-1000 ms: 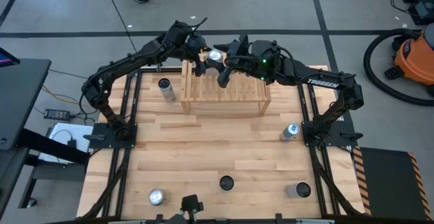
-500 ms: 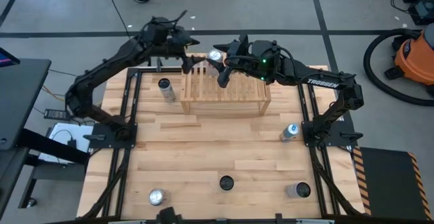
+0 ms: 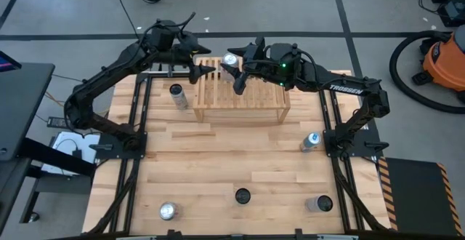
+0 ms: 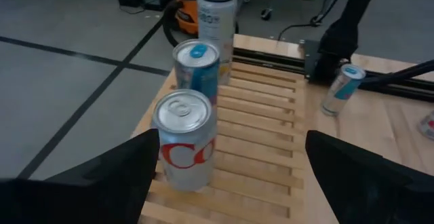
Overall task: Place canned beverage on shelf
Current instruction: Put the left white pink soda can on the shelf
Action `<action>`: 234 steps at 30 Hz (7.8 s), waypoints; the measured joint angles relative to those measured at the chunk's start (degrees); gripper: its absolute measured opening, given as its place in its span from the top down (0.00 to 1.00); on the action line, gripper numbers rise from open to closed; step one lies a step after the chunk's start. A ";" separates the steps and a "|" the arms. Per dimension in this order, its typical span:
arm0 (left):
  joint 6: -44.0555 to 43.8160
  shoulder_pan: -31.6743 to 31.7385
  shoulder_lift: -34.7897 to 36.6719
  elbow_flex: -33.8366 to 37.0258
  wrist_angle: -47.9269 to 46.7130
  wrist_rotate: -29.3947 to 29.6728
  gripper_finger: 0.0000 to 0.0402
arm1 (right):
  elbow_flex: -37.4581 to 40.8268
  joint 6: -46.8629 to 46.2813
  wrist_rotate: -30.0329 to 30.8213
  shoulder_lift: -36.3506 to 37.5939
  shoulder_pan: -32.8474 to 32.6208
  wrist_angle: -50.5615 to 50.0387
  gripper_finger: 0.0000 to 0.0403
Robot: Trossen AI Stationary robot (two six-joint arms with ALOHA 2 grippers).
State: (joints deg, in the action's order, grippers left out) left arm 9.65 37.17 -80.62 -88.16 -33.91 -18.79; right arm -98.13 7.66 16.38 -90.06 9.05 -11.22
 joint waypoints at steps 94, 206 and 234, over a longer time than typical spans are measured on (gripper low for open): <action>-6.29 5.79 -0.44 27.10 -20.56 22.10 0.15 | 0.00 -8.17 -3.52 1.46 -14.72 -38.56 0.36; -12.02 -2.80 -21.51 -33.31 -48.99 21.95 0.34 | 0.00 -10.60 -4.22 1.42 -14.72 -39.78 0.36; -11.47 -2.80 -21.49 -33.30 -46.97 21.97 0.29 | 0.00 -10.56 -4.21 1.42 -14.72 -39.75 0.36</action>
State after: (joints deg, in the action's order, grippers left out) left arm -1.82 34.37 -102.10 -121.46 -80.88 3.18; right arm -98.13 -2.90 12.17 -88.64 -5.67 -50.97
